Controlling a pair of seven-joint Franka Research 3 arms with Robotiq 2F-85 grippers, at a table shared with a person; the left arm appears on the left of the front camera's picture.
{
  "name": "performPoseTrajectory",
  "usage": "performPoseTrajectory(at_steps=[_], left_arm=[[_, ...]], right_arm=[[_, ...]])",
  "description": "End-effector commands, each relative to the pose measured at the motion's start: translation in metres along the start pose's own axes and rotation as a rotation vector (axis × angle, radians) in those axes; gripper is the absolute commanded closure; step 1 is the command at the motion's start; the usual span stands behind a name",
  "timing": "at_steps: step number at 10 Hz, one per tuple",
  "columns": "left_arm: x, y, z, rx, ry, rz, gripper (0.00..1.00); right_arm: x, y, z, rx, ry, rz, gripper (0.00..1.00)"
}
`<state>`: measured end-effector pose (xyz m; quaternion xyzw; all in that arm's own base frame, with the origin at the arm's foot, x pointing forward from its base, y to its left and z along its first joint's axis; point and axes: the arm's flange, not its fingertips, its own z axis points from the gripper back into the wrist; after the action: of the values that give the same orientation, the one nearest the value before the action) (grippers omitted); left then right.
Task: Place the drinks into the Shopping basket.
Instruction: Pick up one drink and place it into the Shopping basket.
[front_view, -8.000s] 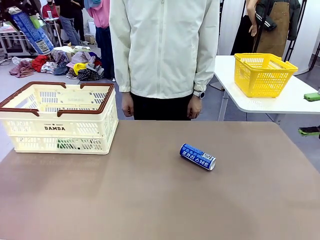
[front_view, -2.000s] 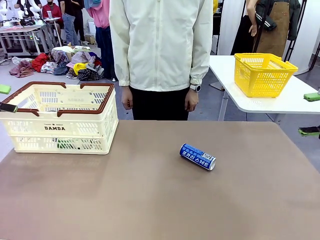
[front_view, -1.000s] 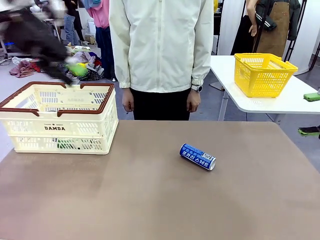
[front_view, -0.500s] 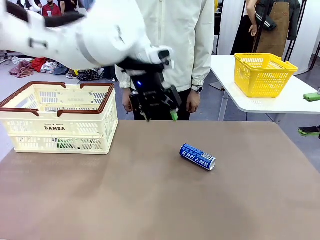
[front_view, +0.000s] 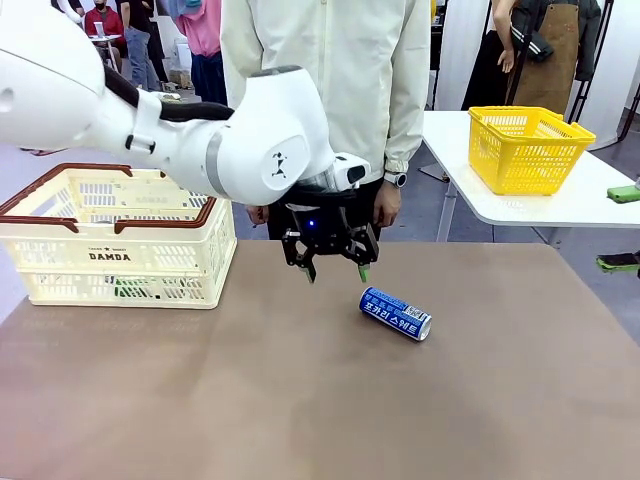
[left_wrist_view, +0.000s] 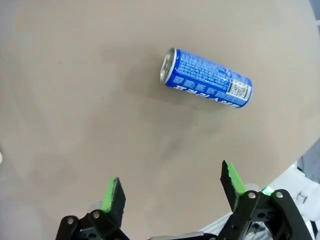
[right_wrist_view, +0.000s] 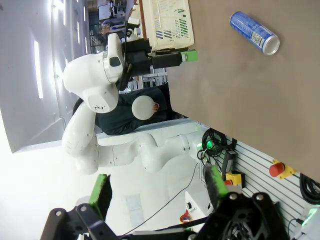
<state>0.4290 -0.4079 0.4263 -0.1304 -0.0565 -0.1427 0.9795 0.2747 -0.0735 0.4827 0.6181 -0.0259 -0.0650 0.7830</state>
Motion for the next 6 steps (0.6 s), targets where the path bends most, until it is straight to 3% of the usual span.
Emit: performPoseTrajectory(at_steps=[1, 6], left_arm=[[0.0054, 0.0052, 0.0201, 0.000, -0.023, 0.006, 0.00], [0.0054, 0.0052, 0.0201, 0.000, -0.023, 0.006, 0.00]], right_arm=[[0.0002, 0.0040, 0.0019, 0.008, 0.005, -0.002, 0.00], [0.0002, 0.0040, 0.0019, 0.008, 0.005, -0.002, 0.00]])
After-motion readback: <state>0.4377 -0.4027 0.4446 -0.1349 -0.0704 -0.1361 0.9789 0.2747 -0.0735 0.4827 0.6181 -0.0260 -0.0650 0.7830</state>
